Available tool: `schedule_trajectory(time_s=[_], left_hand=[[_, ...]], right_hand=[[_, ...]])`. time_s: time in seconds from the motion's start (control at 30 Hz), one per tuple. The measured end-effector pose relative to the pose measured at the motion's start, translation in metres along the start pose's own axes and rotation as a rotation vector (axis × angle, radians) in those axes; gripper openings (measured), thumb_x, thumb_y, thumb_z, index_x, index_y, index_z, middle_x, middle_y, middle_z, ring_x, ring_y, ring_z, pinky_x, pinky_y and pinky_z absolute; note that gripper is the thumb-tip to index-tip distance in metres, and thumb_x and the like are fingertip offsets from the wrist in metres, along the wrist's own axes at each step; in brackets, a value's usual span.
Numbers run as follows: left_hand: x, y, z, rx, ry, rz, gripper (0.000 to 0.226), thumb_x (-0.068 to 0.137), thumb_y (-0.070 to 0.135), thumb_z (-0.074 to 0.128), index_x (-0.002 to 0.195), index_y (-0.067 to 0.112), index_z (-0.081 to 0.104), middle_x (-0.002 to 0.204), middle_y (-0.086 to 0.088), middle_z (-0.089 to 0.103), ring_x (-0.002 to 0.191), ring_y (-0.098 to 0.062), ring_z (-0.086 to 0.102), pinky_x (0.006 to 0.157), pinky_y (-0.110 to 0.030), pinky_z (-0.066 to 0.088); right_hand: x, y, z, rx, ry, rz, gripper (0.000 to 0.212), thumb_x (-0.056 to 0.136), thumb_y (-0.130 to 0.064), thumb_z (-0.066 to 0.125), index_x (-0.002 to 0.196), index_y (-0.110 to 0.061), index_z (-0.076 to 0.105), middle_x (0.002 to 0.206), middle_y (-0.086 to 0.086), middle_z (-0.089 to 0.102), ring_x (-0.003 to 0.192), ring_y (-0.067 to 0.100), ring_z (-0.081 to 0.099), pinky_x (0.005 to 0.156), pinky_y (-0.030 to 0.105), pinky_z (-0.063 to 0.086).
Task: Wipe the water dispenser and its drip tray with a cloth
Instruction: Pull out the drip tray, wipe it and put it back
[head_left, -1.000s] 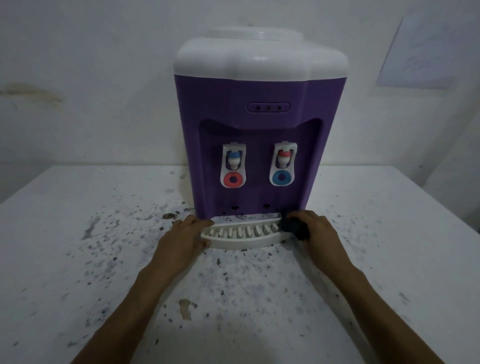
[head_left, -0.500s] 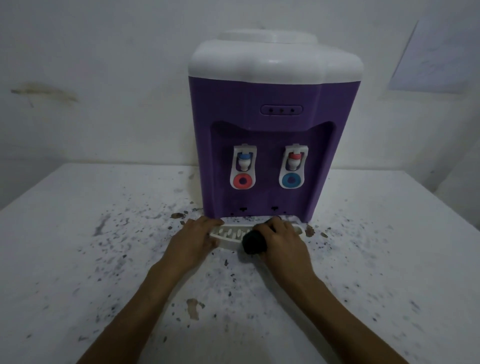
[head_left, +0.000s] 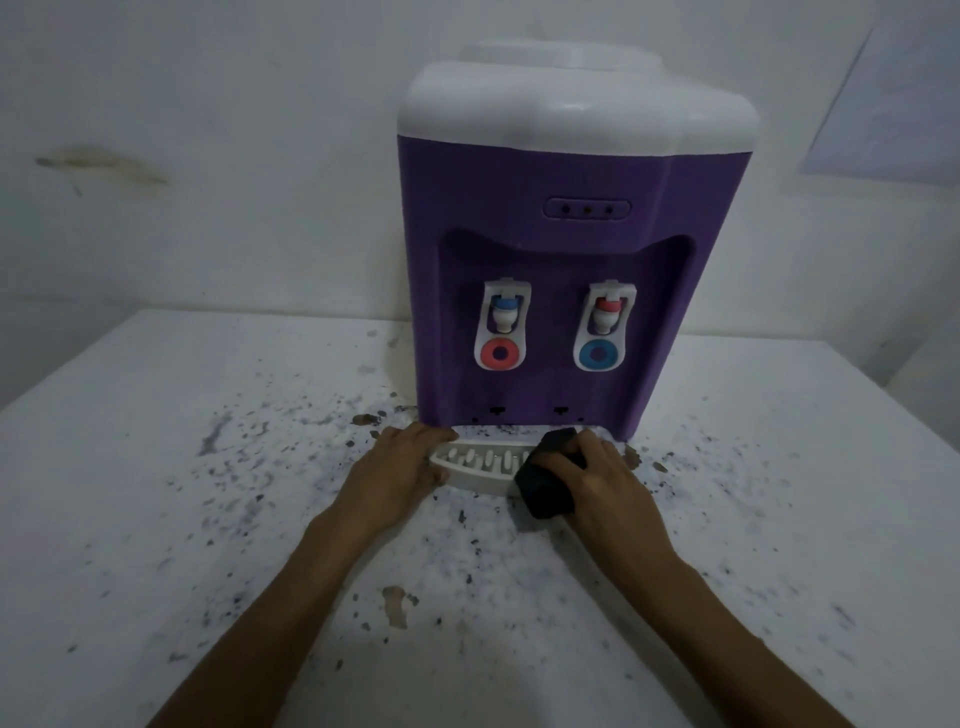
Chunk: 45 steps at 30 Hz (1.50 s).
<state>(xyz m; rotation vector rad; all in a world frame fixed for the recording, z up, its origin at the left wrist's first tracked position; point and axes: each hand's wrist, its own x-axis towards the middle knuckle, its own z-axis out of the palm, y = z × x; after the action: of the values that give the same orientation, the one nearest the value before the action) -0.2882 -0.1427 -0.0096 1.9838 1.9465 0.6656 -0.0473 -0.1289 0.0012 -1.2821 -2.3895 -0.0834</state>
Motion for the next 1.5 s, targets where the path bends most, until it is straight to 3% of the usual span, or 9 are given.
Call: schedule_trajectory(time_s=[0.13, 0.3, 0.5, 0.77, 0.87, 1.0, 1.13, 1.3, 1.5], left_hand=[[-0.001, -0.002, 0.000, -0.031, 0.005, 0.024, 0.044, 0.090, 0.020, 0.059, 0.132, 0.027, 0.049, 0.133, 0.004, 0.050, 0.115, -0.017, 0.041, 0.095, -0.035, 0.041], [-0.002, -0.001, -0.001, 0.044, 0.036, 0.025, 0.046, 0.088, 0.028, 0.062, 0.132, 0.030, 0.048, 0.134, 0.008, 0.049, 0.117, -0.016, 0.042, 0.093, -0.030, 0.041], [-0.002, -0.002, -0.001, 0.015, 0.021, 0.031, 0.044, 0.090, 0.025, 0.058, 0.132, 0.030, 0.047, 0.133, 0.009, 0.049, 0.116, -0.016, 0.041, 0.092, -0.034, 0.042], [-0.001, -0.011, 0.002, -0.107, 0.013, 0.072, 0.054, 0.086, 0.015, 0.065, 0.134, 0.028, 0.047, 0.129, 0.006, 0.053, 0.116, -0.015, 0.046, 0.097, -0.028, 0.041], [0.000, -0.019, -0.009, -0.170, -0.079, 0.056, 0.072, 0.084, 0.005, 0.061, 0.142, 0.037, 0.033, 0.127, 0.017, 0.049, 0.115, -0.001, 0.046, 0.094, -0.010, 0.038], [-0.006, -0.031, -0.023, -0.283, -0.076, 0.023, 0.066, 0.086, -0.009, 0.053, 0.139, 0.028, 0.038, 0.132, 0.009, 0.049, 0.120, -0.007, 0.049, 0.102, -0.021, 0.041], [-0.012, -0.042, -0.028, -0.417, -0.045, -0.051, 0.068, 0.088, -0.014, 0.043, 0.131, 0.039, 0.040, 0.127, 0.009, 0.054, 0.123, -0.009, 0.050, 0.103, -0.035, 0.043], [-0.014, -0.024, -0.025, -0.567, -0.116, -0.074, 0.055, 0.093, -0.014, 0.036, 0.138, 0.018, 0.035, 0.120, 0.000, 0.058, 0.104, 0.012, 0.055, 0.084, -0.005, 0.042], [-0.013, -0.028, -0.017, -0.619, -0.106, -0.098, 0.063, 0.087, -0.018, 0.043, 0.141, 0.016, 0.035, 0.120, 0.006, 0.056, 0.109, 0.001, 0.054, 0.086, -0.012, 0.047]], right_hand=[[0.010, -0.014, 0.007, 0.020, 0.003, -0.051, 0.048, 0.063, -0.011, 0.084, 0.107, -0.019, 0.067, 0.103, 0.008, 0.057, 0.085, 0.026, 0.058, 0.056, 0.034, 0.054], [0.033, -0.052, 0.019, 0.019, 0.023, -0.051, 0.036, 0.059, -0.010, 0.084, 0.092, -0.017, 0.070, 0.088, 0.010, 0.057, 0.074, 0.027, 0.059, 0.045, 0.030, 0.048], [0.010, -0.024, 0.009, 0.033, -0.044, -0.047, 0.043, 0.067, -0.017, 0.082, 0.107, -0.021, 0.066, 0.102, 0.007, 0.055, 0.084, 0.024, 0.057, 0.050, 0.031, 0.054], [0.019, -0.031, 0.010, 0.070, -0.036, -0.007, 0.040, 0.066, -0.010, 0.081, 0.102, -0.021, 0.068, 0.099, 0.006, 0.054, 0.083, 0.025, 0.056, 0.057, 0.035, 0.053], [0.034, -0.051, 0.016, 0.064, -0.021, -0.009, 0.034, 0.065, -0.007, 0.081, 0.096, -0.018, 0.070, 0.094, 0.008, 0.056, 0.081, 0.026, 0.057, 0.052, 0.033, 0.049], [0.048, -0.072, 0.018, 0.043, -0.032, -0.047, 0.022, 0.081, -0.007, 0.067, 0.102, -0.013, 0.069, 0.103, 0.010, 0.055, 0.093, 0.028, 0.054, 0.062, 0.035, 0.047], [0.060, -0.090, 0.017, 0.055, -0.020, -0.071, 0.018, 0.080, -0.006, 0.067, 0.097, -0.012, 0.070, 0.099, 0.010, 0.055, 0.088, 0.028, 0.054, 0.057, 0.031, 0.044], [0.060, -0.105, 0.021, 0.070, -0.039, -0.080, 0.016, 0.081, -0.008, 0.068, 0.097, -0.010, 0.069, 0.097, 0.011, 0.055, 0.086, 0.027, 0.056, 0.058, 0.031, 0.046], [0.068, -0.098, 0.018, 0.067, -0.073, -0.029, 0.023, 0.093, -0.013, 0.053, 0.114, -0.011, 0.061, 0.115, 0.011, 0.047, 0.104, 0.028, 0.047, 0.068, 0.033, 0.041]])
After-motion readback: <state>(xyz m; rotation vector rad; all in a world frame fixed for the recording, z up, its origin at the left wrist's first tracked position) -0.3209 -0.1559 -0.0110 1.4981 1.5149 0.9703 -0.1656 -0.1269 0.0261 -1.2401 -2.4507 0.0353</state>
